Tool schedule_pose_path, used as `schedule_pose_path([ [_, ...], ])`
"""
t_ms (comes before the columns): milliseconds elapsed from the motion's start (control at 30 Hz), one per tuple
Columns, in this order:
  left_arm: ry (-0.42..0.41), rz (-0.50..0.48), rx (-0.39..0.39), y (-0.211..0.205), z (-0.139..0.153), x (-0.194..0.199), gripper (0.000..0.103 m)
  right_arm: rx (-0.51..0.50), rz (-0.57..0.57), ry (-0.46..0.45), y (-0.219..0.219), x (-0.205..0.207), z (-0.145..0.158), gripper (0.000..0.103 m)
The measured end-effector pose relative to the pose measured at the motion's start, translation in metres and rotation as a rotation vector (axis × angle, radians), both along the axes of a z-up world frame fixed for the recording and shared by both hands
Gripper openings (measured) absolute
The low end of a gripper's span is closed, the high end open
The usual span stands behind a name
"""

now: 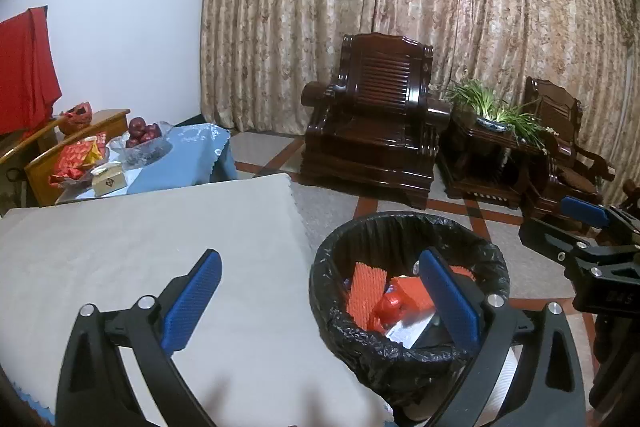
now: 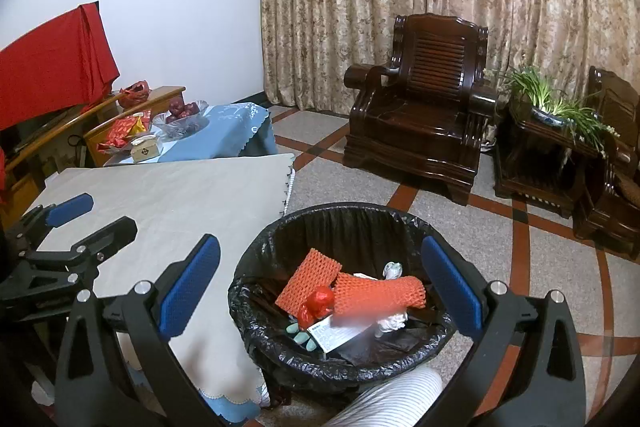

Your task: Collect trash

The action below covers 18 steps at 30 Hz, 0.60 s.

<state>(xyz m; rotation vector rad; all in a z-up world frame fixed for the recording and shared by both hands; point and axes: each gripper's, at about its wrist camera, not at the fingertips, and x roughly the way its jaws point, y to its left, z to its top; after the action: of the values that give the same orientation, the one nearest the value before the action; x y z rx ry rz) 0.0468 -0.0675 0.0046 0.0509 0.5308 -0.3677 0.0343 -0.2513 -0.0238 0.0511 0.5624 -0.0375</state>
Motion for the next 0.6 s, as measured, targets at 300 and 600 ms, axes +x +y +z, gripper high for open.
schedule_pose_path([
  [300, -0.003, -0.001, 0.0, 0.0003, 0.0024, -0.0002, 0.097, 0.0, 0.0, -0.001, -0.0009, -0.0003, 0.0003, 0.098],
  [600, -0.003, 0.0, 0.001, -0.0006, 0.0031, -0.0008, 0.097, 0.001, 0.001, -0.001, -0.0009, -0.0004, 0.0003, 0.098],
])
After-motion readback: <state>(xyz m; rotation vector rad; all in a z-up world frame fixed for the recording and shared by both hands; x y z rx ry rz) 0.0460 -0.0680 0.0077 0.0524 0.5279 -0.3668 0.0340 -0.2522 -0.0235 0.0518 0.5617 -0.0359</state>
